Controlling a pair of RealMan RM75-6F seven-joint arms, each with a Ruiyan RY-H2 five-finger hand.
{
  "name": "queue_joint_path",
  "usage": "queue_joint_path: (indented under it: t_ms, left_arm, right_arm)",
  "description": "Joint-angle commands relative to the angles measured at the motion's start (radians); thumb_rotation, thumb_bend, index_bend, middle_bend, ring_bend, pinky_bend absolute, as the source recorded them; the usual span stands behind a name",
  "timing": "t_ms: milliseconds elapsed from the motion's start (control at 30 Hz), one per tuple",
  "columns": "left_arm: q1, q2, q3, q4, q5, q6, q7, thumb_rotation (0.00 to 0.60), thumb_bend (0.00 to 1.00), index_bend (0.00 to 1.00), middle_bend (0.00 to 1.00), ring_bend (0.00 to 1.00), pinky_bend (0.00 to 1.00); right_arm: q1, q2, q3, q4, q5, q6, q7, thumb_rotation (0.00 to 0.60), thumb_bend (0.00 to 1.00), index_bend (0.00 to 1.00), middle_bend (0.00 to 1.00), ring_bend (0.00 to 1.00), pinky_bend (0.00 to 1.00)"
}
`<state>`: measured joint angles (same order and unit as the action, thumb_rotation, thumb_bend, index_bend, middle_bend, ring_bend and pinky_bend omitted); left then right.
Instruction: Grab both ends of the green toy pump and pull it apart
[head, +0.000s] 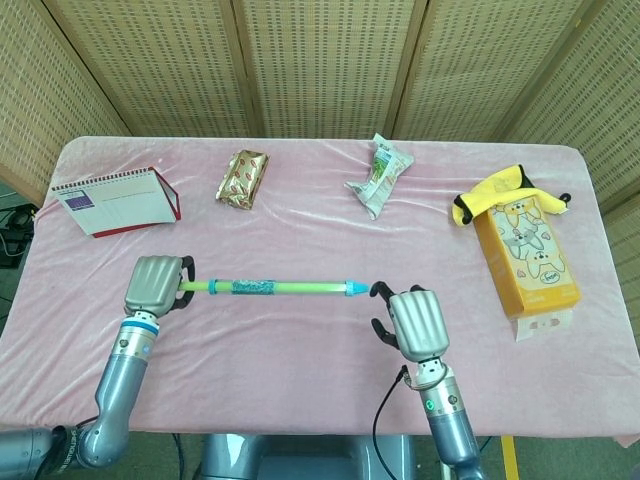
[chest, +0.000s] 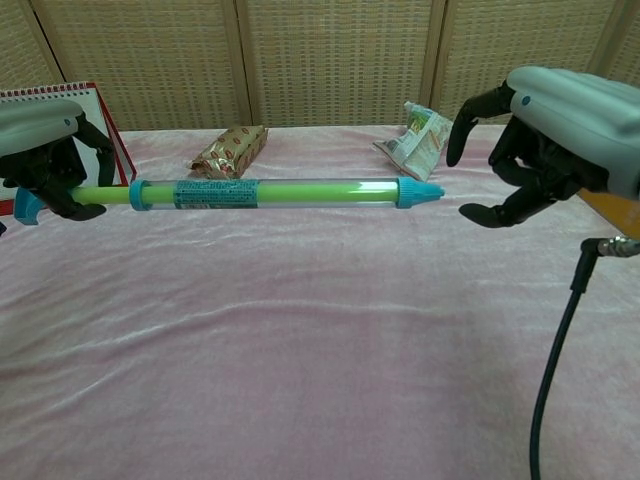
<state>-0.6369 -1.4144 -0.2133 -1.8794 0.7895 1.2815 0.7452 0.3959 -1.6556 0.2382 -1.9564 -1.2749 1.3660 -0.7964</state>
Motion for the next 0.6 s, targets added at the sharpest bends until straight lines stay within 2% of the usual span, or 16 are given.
queue_joint_path:
  t_ms: [33, 600]
  left_arm:
    - [-0.002, -0.001, 0.004, -0.007, 0.003, 0.003, -0.001, 0.6, 0.66, 0.85, 0.94, 0.85, 0.81]
    - [0.006, 0.04, 0.04, -0.056, 0.024, 0.008, -0.02, 0.6, 0.66, 0.85, 0.94, 0.85, 0.81]
  right_arm:
    - [0.011, -0.021, -0.01, -0.004, 0.008, 0.008, -0.022, 0.6, 0.45, 0.47, 1.0, 1.0, 0.66]
    - [0.024, -0.101, -0.05, -0.008, 0.066, 0.047, -0.109, 0.6, 0.45, 0.38, 1.0, 1.0, 0.66]
